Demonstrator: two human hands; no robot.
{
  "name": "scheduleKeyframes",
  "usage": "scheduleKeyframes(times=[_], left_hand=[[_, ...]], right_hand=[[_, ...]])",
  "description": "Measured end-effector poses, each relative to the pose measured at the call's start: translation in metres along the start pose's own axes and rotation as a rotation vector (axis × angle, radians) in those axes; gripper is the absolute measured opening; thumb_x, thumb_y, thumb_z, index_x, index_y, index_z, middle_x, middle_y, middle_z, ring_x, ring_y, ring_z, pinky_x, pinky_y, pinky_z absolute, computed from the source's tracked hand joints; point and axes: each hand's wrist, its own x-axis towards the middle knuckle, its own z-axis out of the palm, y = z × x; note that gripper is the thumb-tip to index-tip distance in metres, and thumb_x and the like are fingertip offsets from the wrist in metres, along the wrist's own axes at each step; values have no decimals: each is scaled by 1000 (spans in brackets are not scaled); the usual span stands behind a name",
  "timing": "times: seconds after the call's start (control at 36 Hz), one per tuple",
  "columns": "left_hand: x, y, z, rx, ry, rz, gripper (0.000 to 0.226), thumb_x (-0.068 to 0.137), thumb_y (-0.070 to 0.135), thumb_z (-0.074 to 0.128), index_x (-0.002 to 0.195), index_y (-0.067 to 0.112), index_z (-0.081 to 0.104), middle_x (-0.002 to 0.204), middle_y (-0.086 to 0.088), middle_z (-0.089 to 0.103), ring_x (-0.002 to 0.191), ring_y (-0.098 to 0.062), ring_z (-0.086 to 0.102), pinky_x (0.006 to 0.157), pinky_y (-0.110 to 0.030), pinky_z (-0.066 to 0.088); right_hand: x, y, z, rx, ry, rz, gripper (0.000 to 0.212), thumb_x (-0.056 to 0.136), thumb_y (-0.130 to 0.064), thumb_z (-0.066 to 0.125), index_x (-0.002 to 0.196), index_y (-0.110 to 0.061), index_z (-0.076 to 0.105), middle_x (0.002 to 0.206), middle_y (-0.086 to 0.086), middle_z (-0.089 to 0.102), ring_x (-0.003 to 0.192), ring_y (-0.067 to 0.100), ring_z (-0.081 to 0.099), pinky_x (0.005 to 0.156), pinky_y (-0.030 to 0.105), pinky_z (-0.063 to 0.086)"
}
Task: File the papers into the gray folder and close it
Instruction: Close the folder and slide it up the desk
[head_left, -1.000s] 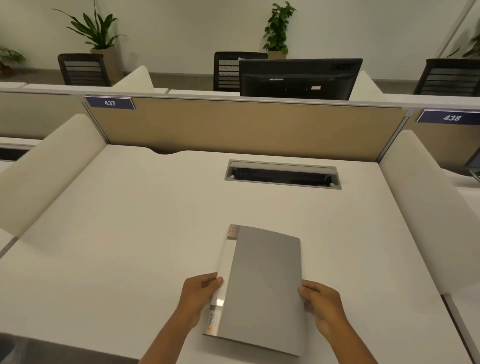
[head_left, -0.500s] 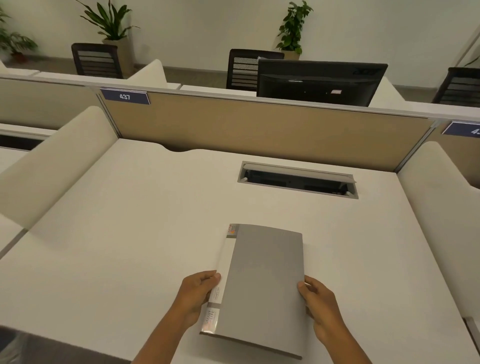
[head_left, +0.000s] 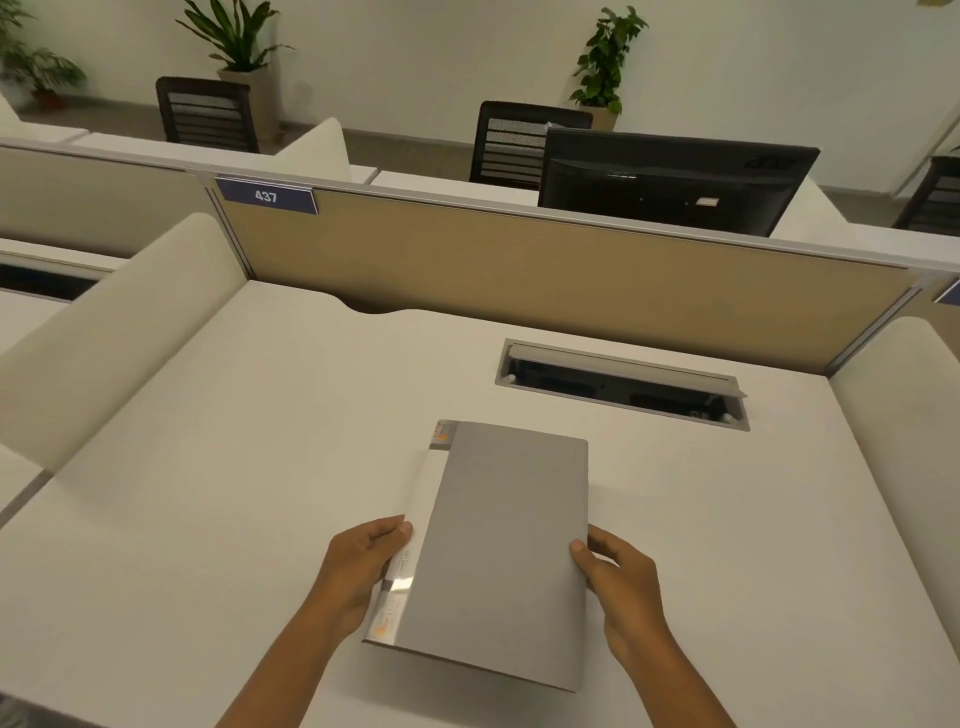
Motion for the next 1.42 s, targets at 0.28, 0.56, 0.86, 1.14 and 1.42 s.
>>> scheduleKeyframes(times=[0.28, 0.56, 0.86, 1.14, 1.42], left_hand=[[63, 60, -30, -1, 71, 67, 14, 91, 18, 79, 105, 15, 81, 100, -3, 84, 86, -17, 82, 64, -25, 65], [140, 107, -50, 18, 124, 126, 14, 91, 17, 79, 105, 14, 83, 106, -5, 84, 99, -26, 80, 86, -38, 63], [219, 129, -43, 215, 230, 198, 22, 94, 20, 75, 73, 21, 79, 91, -5, 77, 85, -26, 70, 88, -46, 58], [270, 133, -34, 545, 227, 279, 34, 101, 20, 63, 73, -1, 66, 76, -11, 58, 75, -19, 49, 73, -34, 40], [296, 146, -20, 784, 289, 359, 35, 107, 19, 54, 105, -9, 75, 97, -28, 77, 95, -46, 71, 87, -46, 54]], right_hand=[[47, -50, 74, 21, -44, -71, 39, 89, -13, 78, 123, -29, 71, 99, -13, 76, 88, 10, 74, 64, 17, 59], [108, -82, 142, 26, -93, -81, 52, 88, -1, 72, 134, -24, 65, 107, -18, 71, 93, 7, 70, 62, 11, 56], [177, -86, 185, -19, -104, -43, 54, 91, -4, 73, 141, -17, 60, 137, 0, 64, 121, 24, 63, 103, 39, 55], [220, -80, 199, -37, -132, 17, 60, 91, -5, 74, 147, -11, 52, 144, 5, 59, 114, 18, 60, 91, 26, 54], [244, -78, 214, -47, -188, 43, 71, 91, -10, 75, 154, -13, 41, 157, 6, 48, 141, 28, 48, 115, 44, 44]])
